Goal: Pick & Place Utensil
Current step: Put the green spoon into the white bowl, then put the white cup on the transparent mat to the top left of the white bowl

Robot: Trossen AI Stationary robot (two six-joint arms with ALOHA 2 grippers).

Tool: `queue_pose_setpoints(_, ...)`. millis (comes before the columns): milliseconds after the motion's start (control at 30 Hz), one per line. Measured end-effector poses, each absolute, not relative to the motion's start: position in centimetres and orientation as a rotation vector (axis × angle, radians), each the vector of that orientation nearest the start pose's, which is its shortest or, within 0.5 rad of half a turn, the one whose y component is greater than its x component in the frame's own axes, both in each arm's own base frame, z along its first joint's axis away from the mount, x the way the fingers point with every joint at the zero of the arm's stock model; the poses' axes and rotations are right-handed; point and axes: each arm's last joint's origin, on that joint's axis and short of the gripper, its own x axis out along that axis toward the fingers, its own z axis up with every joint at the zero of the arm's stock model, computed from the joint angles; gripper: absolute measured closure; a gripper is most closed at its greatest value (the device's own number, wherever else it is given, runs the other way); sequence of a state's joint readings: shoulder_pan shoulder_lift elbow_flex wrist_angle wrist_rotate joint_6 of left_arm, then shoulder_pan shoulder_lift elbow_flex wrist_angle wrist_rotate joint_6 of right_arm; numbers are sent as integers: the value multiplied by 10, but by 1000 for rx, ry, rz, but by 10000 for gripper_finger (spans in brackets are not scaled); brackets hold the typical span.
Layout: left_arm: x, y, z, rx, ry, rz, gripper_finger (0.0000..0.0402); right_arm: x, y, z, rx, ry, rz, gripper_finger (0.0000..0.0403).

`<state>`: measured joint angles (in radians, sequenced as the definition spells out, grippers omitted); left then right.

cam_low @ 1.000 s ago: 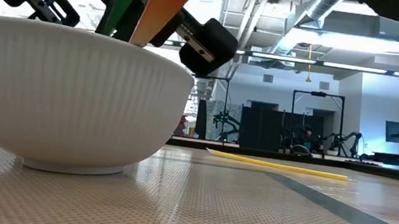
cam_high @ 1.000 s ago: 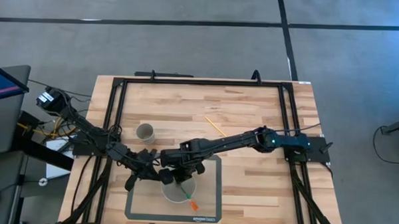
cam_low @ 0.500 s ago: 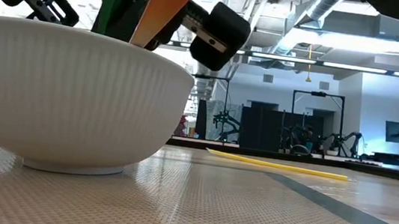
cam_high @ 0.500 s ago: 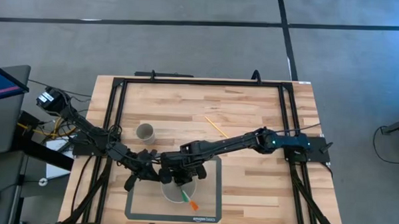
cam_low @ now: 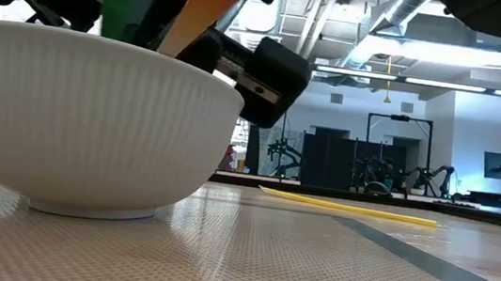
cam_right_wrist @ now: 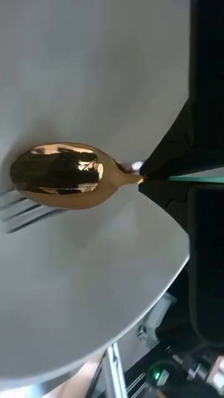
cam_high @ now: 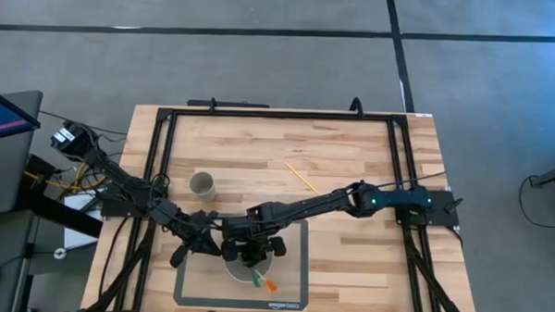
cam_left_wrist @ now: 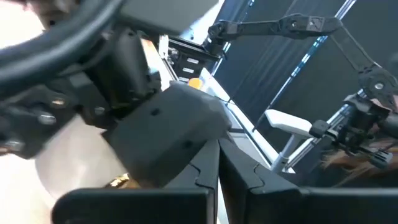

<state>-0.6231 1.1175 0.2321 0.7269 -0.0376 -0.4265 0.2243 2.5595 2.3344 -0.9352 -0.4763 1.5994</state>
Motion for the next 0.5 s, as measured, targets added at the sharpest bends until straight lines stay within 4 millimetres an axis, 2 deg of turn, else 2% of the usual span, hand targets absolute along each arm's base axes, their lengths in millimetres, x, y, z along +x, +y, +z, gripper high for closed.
queue_pose_setpoints(133, 164, -116, 174, -362, 270, -535, 394, 514, 129, 166, 1442, 1416, -439, 396)
queue_pose_setpoints(500, 164, -116, 174, -360, 267, -538, 394, 515, 128, 167, 1445, 1413, -423, 330)
